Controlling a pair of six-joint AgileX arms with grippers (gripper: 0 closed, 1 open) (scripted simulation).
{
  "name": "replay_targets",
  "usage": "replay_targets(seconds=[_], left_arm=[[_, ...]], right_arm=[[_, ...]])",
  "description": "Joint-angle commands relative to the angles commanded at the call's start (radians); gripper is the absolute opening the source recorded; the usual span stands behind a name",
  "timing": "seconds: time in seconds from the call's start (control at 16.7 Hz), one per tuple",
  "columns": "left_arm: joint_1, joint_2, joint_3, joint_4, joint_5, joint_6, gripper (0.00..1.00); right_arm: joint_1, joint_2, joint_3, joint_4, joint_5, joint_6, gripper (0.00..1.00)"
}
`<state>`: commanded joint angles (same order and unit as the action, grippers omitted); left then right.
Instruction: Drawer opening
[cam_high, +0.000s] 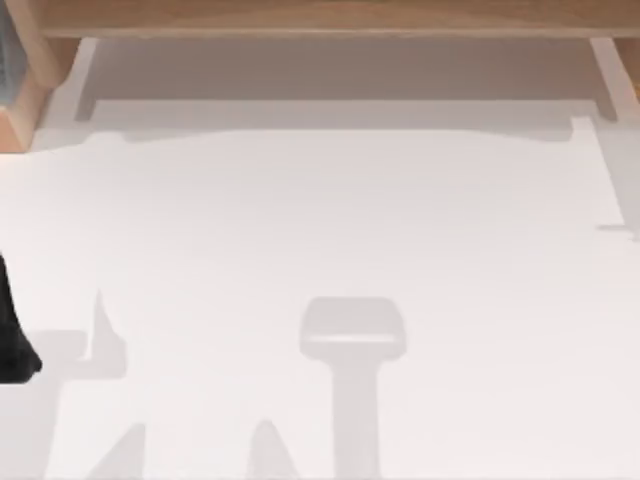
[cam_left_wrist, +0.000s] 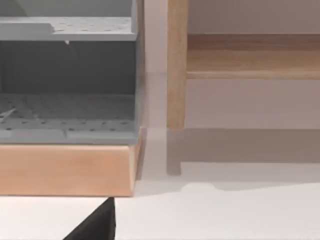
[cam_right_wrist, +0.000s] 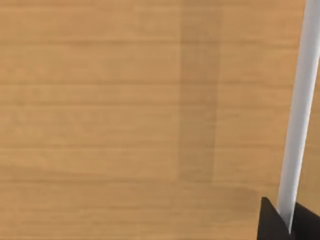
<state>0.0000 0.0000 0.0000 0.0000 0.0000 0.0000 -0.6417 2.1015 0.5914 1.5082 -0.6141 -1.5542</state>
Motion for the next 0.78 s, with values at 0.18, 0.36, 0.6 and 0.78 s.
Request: replay_targets(seconds=[0.18, 0.36, 0.6, 0.78], left_arm=[[0.000, 0.000, 0.000, 0.000, 0.000, 0.000, 1.00], [0.000, 0.000, 0.000, 0.000, 0.000, 0.000, 1.00], [0.000, 0.000, 0.000, 0.000, 0.000, 0.000, 1.00], [0.000, 0.000, 0.000, 0.000, 0.000, 0.000, 1.00]], right_arm=[[-0.053, -0.034, -0.094, 0.059, -0.050, 0.003, 0.00], [-0.064, -0.041, -0.109, 0.072, -0.060, 0.002, 0.00], [-0.064, -0.041, -0.109, 0.072, -0.060, 0.002, 0.15], [-0.064, -0.041, -0.109, 0.072, -0.060, 0.002, 0.38]])
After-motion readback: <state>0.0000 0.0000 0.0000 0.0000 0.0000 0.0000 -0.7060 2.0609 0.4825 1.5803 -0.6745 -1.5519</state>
